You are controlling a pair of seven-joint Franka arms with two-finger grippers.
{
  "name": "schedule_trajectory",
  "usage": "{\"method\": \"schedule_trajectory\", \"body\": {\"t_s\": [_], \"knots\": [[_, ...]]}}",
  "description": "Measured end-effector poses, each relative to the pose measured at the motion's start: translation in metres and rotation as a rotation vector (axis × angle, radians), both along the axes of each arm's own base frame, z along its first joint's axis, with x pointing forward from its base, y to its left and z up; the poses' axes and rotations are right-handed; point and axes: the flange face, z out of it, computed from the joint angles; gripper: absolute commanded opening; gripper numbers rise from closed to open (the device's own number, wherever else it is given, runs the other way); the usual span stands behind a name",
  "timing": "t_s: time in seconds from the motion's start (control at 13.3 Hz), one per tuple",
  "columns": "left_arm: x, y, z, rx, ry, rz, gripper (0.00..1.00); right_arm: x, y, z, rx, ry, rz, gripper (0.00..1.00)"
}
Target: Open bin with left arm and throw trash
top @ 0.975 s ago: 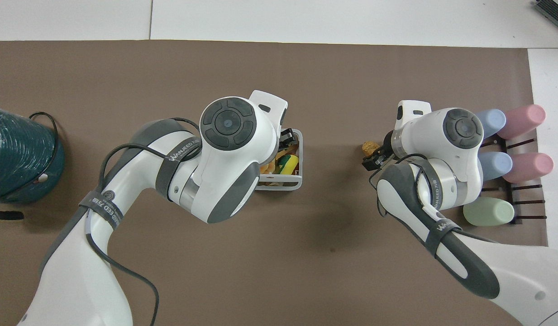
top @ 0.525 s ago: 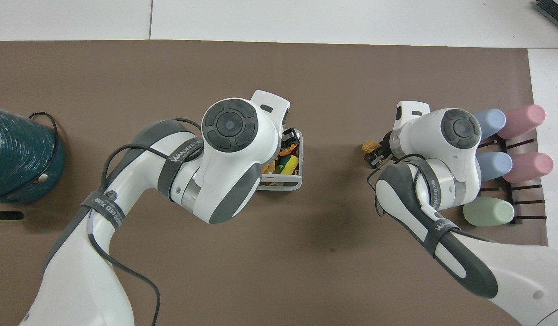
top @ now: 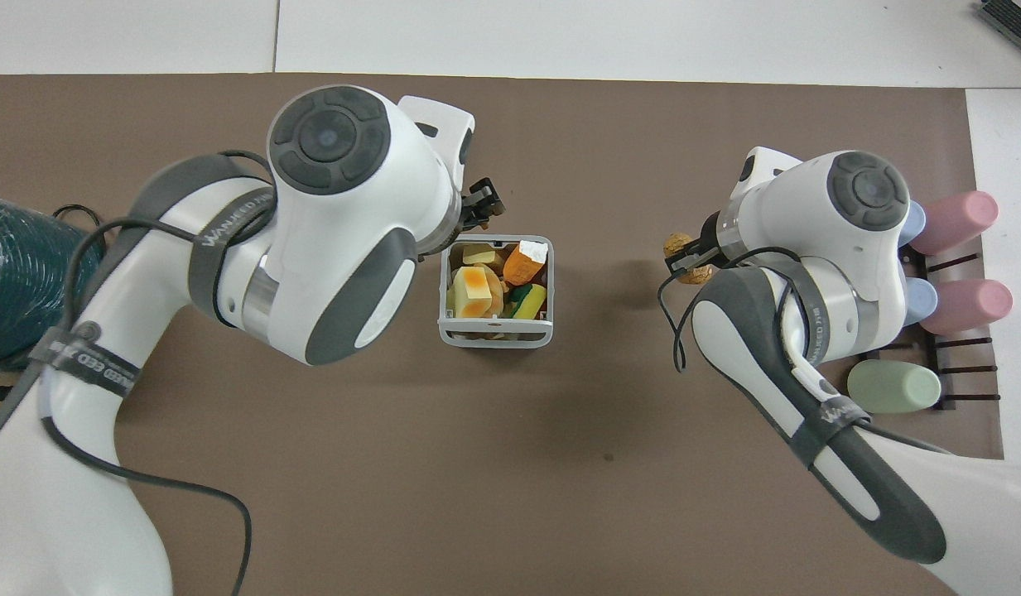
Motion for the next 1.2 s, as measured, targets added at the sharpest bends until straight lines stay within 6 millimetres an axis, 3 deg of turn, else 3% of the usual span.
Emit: {"method": "schedule_trajectory", "body": {"t_s": [0.15, 0.3, 0.75, 0.97, 1.2], "knots": [[0.015, 0.035, 0.016, 0.026, 0.016, -0.045, 0.88, 0.009, 0.008, 0.036, 0.068, -0.001, -0.089, 0.0], [0.031, 0.075, 0.018, 0.045, 0.026, -0.099, 0.88, 0.01, 0.03, 0.056, 0.126, -0.001, -0.169, 0.0], [0.053, 0.195, 0.031, 0.091, 0.071, -0.328, 0.89, -0.016, 0.134, 0.076, 0.207, 0.024, -0.358, 0.0], [0.048, 0.227, 0.05, 0.127, 0.062, -0.416, 0.9, -0.028, 0.166, 0.078, 0.232, 0.026, -0.402, 0.0], [0.038, 0.239, 0.077, 0.14, 0.024, -0.485, 0.93, -0.033, 0.184, 0.069, 0.24, 0.036, -0.411, 0.0]]}}
